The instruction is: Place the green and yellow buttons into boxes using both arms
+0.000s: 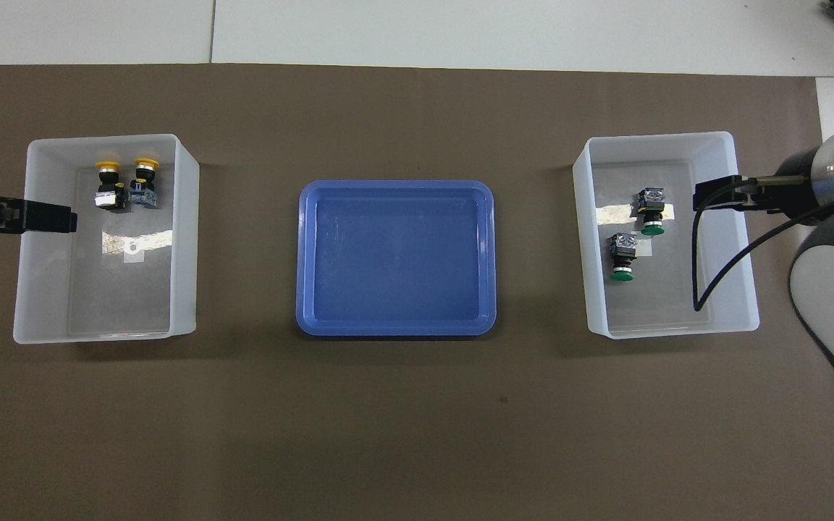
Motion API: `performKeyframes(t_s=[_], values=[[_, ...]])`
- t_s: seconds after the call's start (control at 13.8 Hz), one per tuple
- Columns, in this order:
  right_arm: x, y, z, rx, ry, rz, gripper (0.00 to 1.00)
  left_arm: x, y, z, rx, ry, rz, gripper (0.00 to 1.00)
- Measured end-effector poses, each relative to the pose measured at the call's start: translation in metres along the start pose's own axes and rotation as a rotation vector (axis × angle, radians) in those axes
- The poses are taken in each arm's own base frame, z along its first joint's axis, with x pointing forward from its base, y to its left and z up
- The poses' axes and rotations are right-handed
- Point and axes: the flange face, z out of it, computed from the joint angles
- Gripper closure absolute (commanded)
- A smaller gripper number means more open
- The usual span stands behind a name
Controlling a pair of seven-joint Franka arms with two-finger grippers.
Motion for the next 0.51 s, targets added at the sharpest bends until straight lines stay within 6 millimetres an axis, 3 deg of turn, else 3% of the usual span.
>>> performKeyframes(t_s=[0.14, 0.29, 0.51], values=[[-0.004, 0.018, -0.035, -0.004, -0.019, 0.032, 0.00, 0.012, -0.007, -0.015, 0.001, -0.013, -0.010, 0.00], [-0.012, 0.043, -0.060, -0.008, -0.040, 0.074, 0.00, 0.015, -0.012, -0.012, 0.000, -0.046, -0.020, 0.00], [-0.027, 0.071, -0.069, -0.011, -0.090, 0.149, 0.00, 0.006, -0.013, -0.002, -0.005, -0.108, -0.034, 0.00]])
